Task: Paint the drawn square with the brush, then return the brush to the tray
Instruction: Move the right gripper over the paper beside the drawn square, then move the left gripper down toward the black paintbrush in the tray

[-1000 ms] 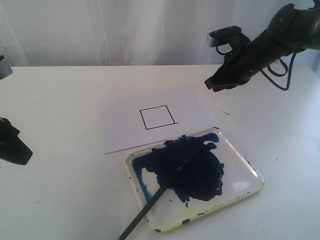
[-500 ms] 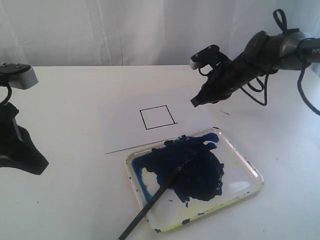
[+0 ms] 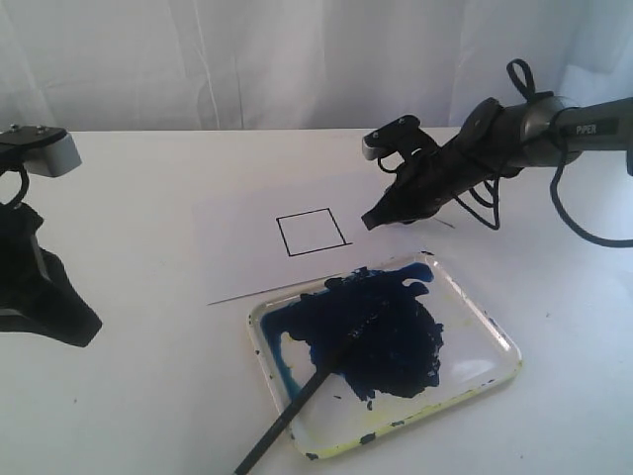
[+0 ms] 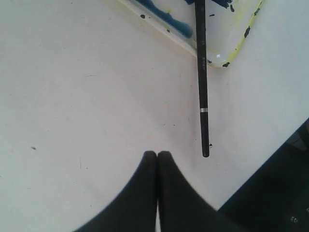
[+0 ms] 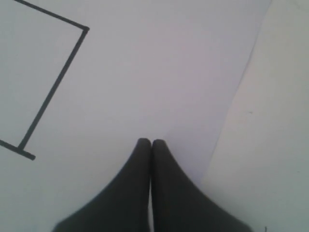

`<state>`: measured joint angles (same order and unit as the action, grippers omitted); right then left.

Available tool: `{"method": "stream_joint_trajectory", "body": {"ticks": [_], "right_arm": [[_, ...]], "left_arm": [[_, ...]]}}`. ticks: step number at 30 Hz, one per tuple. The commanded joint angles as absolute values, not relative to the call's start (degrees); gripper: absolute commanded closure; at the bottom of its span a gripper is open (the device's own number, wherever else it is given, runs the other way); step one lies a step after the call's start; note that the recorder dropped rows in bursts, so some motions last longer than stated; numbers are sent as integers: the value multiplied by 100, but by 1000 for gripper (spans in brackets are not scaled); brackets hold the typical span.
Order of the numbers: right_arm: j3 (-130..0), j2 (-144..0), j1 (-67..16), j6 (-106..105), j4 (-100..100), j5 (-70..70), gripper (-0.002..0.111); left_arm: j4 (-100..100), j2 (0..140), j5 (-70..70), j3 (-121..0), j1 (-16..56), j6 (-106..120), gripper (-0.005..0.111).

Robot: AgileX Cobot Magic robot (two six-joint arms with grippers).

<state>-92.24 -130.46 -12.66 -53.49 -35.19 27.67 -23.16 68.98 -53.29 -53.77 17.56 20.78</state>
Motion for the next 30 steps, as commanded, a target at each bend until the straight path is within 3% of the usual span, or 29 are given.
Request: {"method": "stream_joint_trajectory", "body": {"ticks": [1,30], "right_arm": [[-9255,-13023,-1257,-5412,-3460,2642,108],[-9255,-13188,-1257,-5412,-3239,2864,108]], "left_arm": [[-2458,6874,-5395,-5372,1802,2106,107],[-2826,6874,-5519,-5372,1812,2255,107]]}}
